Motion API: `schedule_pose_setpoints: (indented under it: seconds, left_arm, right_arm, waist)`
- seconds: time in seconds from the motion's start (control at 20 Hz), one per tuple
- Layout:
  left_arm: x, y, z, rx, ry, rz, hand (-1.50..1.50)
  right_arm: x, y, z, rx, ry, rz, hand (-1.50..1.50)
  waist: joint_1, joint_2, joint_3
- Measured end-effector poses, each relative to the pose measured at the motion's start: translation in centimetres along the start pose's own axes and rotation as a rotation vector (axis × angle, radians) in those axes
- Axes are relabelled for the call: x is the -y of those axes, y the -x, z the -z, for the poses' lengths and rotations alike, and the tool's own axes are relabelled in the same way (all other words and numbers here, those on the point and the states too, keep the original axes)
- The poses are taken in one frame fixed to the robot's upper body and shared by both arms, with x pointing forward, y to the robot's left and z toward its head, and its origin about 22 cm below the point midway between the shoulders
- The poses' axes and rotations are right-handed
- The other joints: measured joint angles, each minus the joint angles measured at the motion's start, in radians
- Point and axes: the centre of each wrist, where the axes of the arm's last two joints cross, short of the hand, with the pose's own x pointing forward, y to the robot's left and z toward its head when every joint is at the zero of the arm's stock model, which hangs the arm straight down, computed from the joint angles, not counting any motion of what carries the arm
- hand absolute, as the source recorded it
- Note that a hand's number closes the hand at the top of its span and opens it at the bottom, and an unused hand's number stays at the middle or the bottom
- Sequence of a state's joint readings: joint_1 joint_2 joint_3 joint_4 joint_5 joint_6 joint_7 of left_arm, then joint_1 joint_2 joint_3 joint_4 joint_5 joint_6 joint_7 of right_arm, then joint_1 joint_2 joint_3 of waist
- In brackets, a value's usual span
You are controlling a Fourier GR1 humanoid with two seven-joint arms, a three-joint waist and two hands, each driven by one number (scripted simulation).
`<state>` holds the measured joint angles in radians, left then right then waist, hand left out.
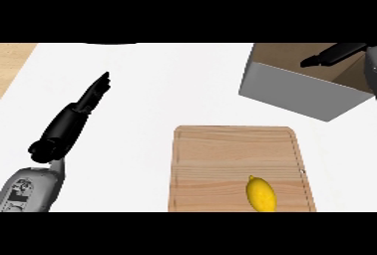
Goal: Pick the cupcake from the cutting board and place it in the cardboard box
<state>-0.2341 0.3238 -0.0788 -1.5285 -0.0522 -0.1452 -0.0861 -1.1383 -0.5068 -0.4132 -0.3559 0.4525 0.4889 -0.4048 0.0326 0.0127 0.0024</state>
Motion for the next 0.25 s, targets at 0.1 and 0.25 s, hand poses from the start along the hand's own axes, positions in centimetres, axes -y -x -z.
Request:
schedule_pose_setpoints:
  seconds: [0.1, 0.25]
  left_arm:
    - [0.1, -0.2, 0.1, 0.002, 0.005, -0.001, 0.0]
    - [0.4, -0.7, 0.2, 0.01, 0.011, -0.004, 0.0]
  right_arm:
    - [0.7, 0.1, -0.3, -0.016, 0.073, 0.098, -1.5]
    - [2.5, 0.8, -1.8, -0.031, 0.154, 0.196, -1.5]
  waist:
    - [0.004, 0.002, 0.0]
    - [0.012, 0.005, 0.0]
